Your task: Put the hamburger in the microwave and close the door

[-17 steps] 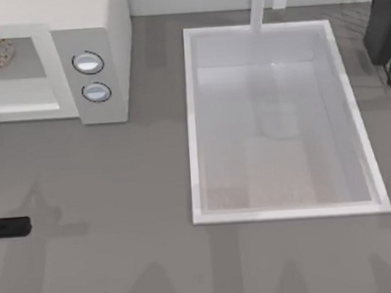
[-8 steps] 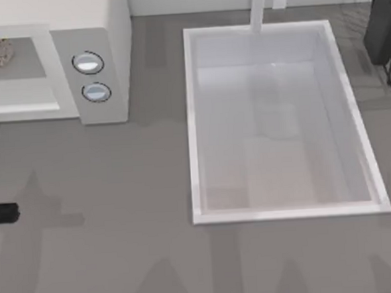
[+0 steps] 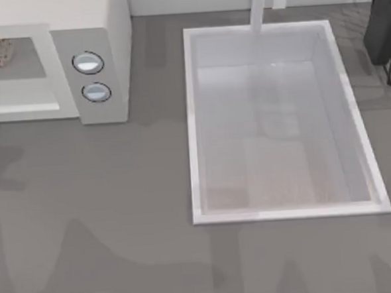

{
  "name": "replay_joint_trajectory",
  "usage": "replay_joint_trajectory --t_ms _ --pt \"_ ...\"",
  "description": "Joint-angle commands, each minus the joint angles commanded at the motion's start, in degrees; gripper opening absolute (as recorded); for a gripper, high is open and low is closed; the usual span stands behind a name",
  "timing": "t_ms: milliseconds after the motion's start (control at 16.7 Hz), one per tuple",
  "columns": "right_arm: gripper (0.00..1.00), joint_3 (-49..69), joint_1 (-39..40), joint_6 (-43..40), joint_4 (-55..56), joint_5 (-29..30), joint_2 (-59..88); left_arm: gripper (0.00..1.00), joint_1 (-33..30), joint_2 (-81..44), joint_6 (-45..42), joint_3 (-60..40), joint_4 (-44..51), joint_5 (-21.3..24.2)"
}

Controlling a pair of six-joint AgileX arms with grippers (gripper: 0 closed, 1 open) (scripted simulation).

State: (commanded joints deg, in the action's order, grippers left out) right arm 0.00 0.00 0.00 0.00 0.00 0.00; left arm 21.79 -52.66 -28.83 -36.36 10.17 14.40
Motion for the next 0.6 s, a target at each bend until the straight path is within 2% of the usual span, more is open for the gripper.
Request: replay_joint_trajectory --t_ms 300,600 --pt "1.00 0.00 0.00 0.00 0.00 0.00 0.00 0.00 20.01 -27.99 -13.35 -19.00 17.22 11.25" --pt "1.00 0.00 0.00 0.00 0.00 0.00 0.00 0.00 33.45 -43.59 -21.23 -34.34 28.92 19.73"
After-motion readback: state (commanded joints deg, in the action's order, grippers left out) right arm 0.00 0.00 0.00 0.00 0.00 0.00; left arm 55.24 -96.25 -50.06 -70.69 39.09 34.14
